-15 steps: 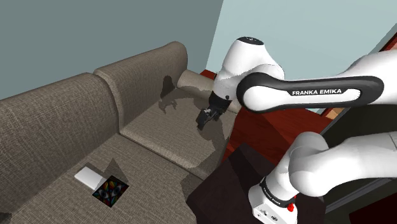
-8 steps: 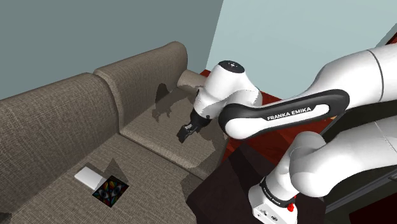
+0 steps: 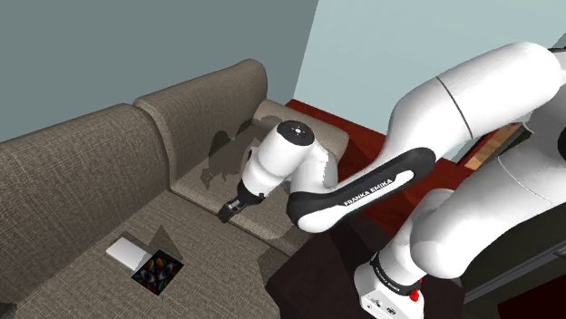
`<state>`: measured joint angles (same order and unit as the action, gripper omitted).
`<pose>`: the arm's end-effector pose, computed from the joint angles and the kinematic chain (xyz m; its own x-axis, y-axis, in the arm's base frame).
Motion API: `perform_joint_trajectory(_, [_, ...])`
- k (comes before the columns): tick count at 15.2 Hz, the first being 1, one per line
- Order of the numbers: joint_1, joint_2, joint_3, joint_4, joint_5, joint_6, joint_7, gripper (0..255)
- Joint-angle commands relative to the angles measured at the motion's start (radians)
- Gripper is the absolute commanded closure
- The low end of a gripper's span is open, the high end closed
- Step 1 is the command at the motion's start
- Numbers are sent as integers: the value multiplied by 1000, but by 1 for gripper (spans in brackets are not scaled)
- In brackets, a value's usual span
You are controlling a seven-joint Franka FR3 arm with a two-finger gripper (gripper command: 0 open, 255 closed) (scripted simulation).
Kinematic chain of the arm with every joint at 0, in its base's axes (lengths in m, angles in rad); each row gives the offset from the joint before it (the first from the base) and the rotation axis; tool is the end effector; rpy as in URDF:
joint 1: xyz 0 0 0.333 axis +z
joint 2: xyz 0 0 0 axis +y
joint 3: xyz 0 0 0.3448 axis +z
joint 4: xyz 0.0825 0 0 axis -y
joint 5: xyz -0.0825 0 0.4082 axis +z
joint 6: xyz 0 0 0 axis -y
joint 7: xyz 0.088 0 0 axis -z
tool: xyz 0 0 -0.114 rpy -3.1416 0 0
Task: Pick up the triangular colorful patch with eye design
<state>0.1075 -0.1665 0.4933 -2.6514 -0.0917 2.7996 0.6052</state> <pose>0.3770 0.2592 0.3233 0.9492 0.0713 0.3063 0.0911 -0.9945 -0.0509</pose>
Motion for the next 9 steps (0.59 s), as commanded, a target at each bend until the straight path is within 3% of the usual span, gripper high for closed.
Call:
perform_joint_trajectory(1, [-61, 89, 71, 41, -170, 65, 150, 0])
perform_joint_trajectory(3, [-110, 187, 111, 100, -431, 96, 364, 0])
perform_joint_trajectory(4, [-109, 238, 107, 137, -571, 99, 479, 0])
perform_joint_trajectory(6, [-51, 332, 56, 216, -801, 92, 673, 0])
perform_joint_trajectory(9, [76, 451, -43, 333, -1030, 80, 874, 0])
